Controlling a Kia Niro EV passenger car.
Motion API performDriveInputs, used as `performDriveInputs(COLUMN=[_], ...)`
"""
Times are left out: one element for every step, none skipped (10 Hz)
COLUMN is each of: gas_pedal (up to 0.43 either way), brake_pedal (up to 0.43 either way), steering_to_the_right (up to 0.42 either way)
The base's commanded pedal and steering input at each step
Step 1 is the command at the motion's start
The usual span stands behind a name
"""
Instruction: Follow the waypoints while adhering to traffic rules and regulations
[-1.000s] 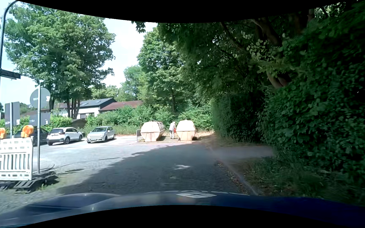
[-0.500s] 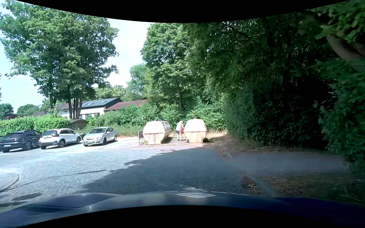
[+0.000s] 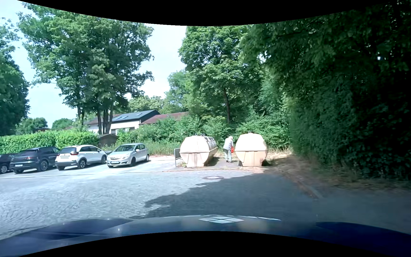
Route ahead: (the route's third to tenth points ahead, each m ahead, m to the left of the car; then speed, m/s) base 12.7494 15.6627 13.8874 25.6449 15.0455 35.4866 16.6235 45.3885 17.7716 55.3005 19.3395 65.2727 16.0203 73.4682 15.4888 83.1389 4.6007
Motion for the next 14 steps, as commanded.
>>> performDriveInputs(gas_pedal=[0.130,0.130,0.130,0.130,0.130,0.130,0.130,0.130,0.130,0.130,0.130,0.138,0.138,0.138], brake_pedal=[0.000,0.000,0.000,0.000,0.000,0.000,0.000,0.000,0.000,0.000,0.000,0.000,0.000,0.000], steering_to_the_right=[-0.310,-0.336,-0.363,-0.384,-0.401,-0.412,-0.415,-0.421,-0.431,-0.436,-0.436,-0.436,-0.435,-0.431])
